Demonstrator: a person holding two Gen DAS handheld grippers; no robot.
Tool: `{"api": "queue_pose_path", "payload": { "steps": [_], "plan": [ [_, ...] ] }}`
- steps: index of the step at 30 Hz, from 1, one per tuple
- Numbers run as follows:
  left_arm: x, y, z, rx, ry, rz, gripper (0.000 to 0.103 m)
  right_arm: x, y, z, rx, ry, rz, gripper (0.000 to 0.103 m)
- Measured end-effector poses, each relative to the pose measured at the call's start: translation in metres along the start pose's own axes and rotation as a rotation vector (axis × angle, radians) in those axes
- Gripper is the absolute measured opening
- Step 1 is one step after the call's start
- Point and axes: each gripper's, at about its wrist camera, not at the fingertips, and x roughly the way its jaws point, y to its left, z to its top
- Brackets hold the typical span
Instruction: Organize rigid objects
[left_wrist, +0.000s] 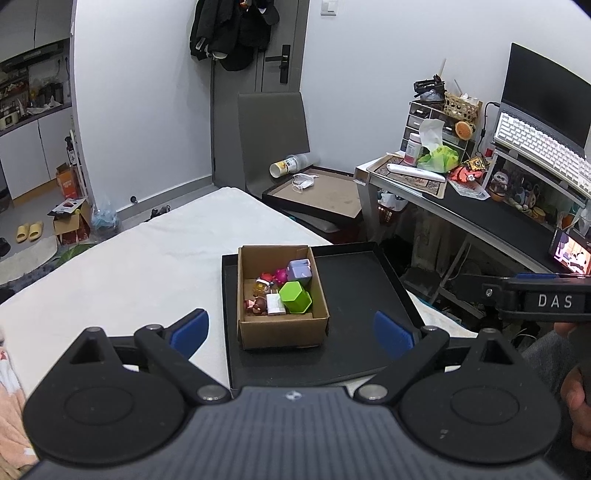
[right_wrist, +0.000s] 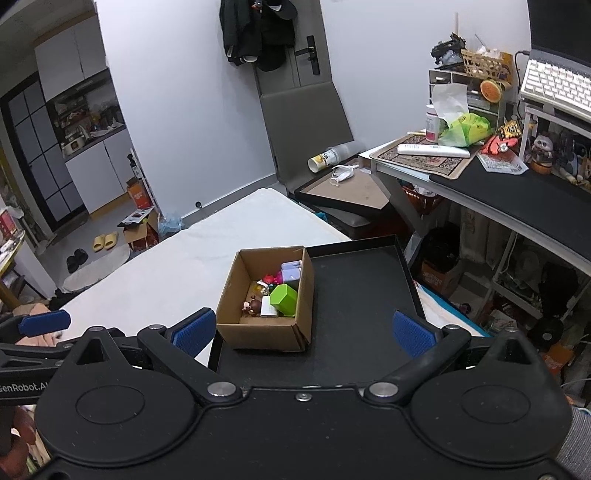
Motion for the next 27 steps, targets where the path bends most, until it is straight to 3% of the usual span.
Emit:
{"api": "queue_pose_path", "payload": {
  "steps": [17, 27],
  "plan": [
    [-0.0065, 0.0034, -0.0053, 0.002, 0.0, 0.003, 0.096, -0.0044, 0.0023, -0.0052, -0.017, -0.002, 0.003, 0.103],
    [-0.0027, 0.0061, -0.0084, -0.006, 0.013, 0.006, 0.096, 0.0028, 0.0008, -0.0096, -0.02, -0.014, -0.04, 0.103]
  ]
}}
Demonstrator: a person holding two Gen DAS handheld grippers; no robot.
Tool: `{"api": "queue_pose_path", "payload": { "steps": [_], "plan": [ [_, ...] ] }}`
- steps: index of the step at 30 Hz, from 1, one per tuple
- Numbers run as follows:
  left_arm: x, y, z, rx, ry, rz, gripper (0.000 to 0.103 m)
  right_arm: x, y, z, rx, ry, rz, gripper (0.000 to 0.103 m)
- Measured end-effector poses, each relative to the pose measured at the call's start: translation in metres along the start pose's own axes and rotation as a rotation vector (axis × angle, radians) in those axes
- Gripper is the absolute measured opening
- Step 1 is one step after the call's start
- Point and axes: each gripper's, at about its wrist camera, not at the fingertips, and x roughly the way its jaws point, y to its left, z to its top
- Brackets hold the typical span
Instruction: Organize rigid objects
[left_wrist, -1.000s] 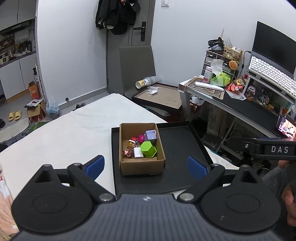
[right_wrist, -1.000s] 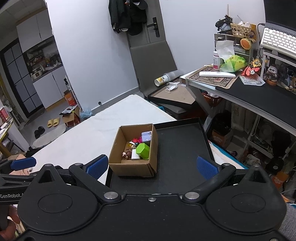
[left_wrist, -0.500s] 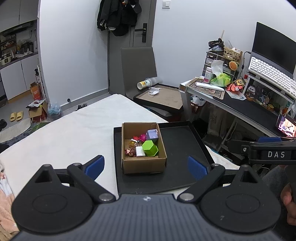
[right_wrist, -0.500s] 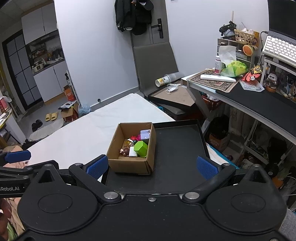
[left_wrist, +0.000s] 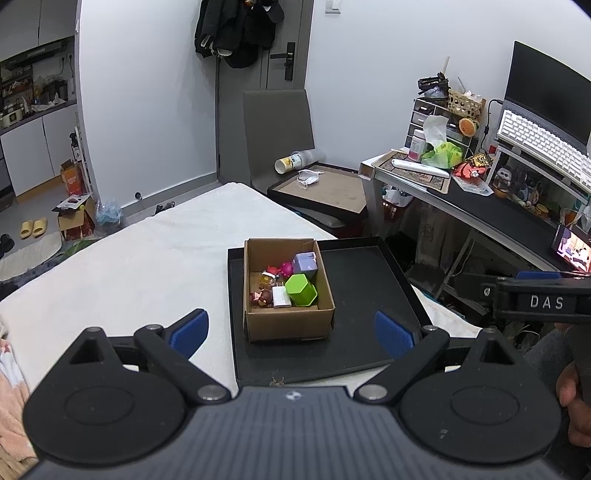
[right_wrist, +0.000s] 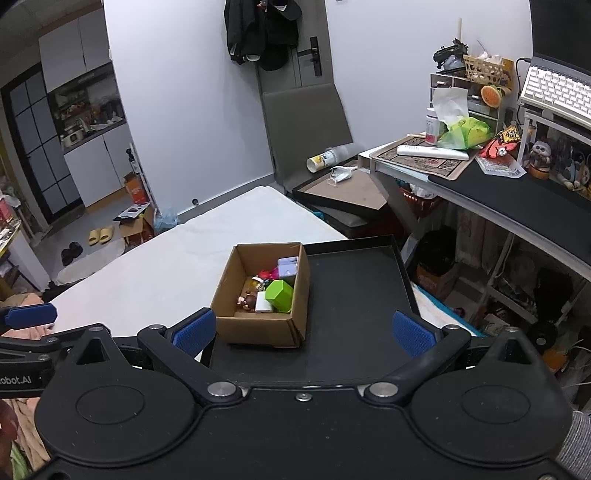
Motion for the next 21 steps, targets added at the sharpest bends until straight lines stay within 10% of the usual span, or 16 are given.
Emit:
{"api": "queue_pose_path", "payload": {
  "steps": [21],
  "plan": [
    [0.0048, 0.0042, -0.0011, -0.003, 0.012, 0.01, 0.096, 0.0032, 0.0005, -0.002, -0.003, -0.014, 0.009, 0.103]
  ]
}}
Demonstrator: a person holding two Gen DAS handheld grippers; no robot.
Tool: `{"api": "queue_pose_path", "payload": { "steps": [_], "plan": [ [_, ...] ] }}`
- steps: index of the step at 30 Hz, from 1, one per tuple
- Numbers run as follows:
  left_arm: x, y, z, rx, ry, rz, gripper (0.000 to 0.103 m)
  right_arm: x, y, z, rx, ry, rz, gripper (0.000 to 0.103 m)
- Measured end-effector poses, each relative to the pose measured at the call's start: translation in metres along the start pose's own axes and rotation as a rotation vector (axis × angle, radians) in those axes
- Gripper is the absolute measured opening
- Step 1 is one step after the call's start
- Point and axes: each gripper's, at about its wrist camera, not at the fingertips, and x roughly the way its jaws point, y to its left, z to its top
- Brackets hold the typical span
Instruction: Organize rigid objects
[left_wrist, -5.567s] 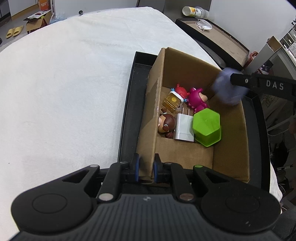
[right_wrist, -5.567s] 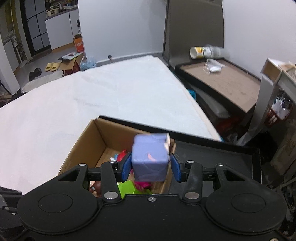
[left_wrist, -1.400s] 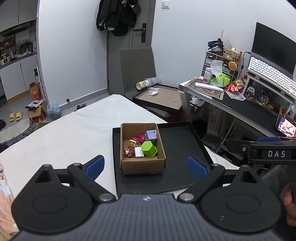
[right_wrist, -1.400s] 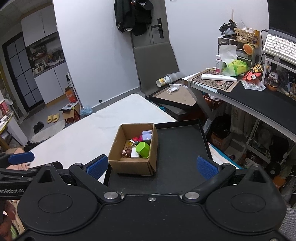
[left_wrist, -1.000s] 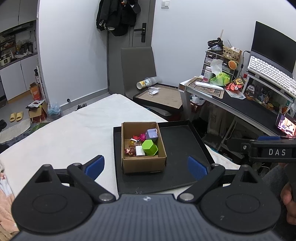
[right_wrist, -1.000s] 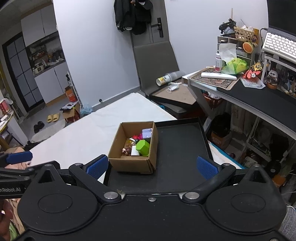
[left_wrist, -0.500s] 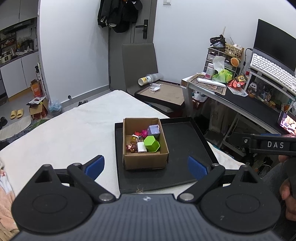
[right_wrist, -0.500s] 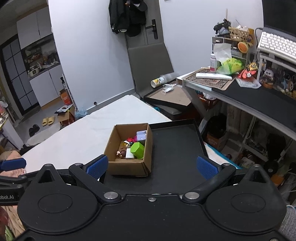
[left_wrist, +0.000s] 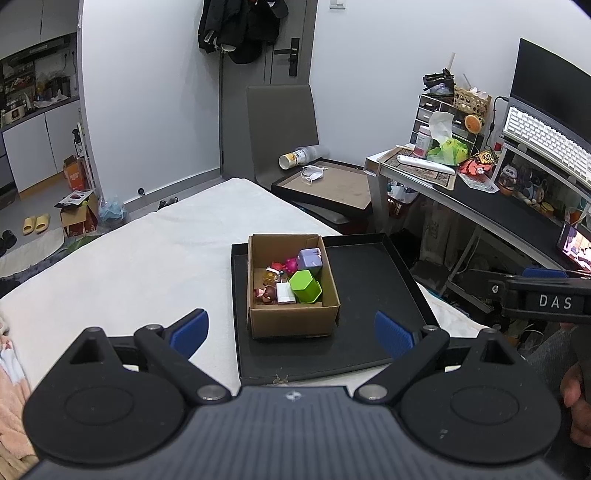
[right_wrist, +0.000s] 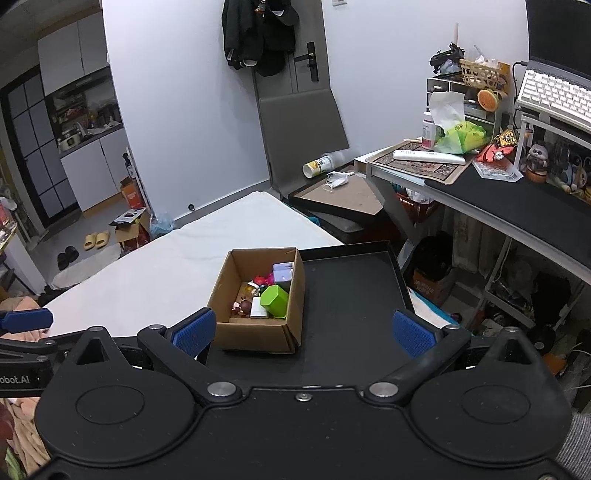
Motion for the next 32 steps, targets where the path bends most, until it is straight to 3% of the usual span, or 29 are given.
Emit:
{"api": "queue_pose_path", "payload": {
  "steps": [32],
  "plan": [
    [0.01, -0.001, -0.001, 0.022, 0.012, -0.004, 0.096, 0.001, -0.003, -0.003, 0.001, 0.005, -0.013, 0.103]
  ]
}}
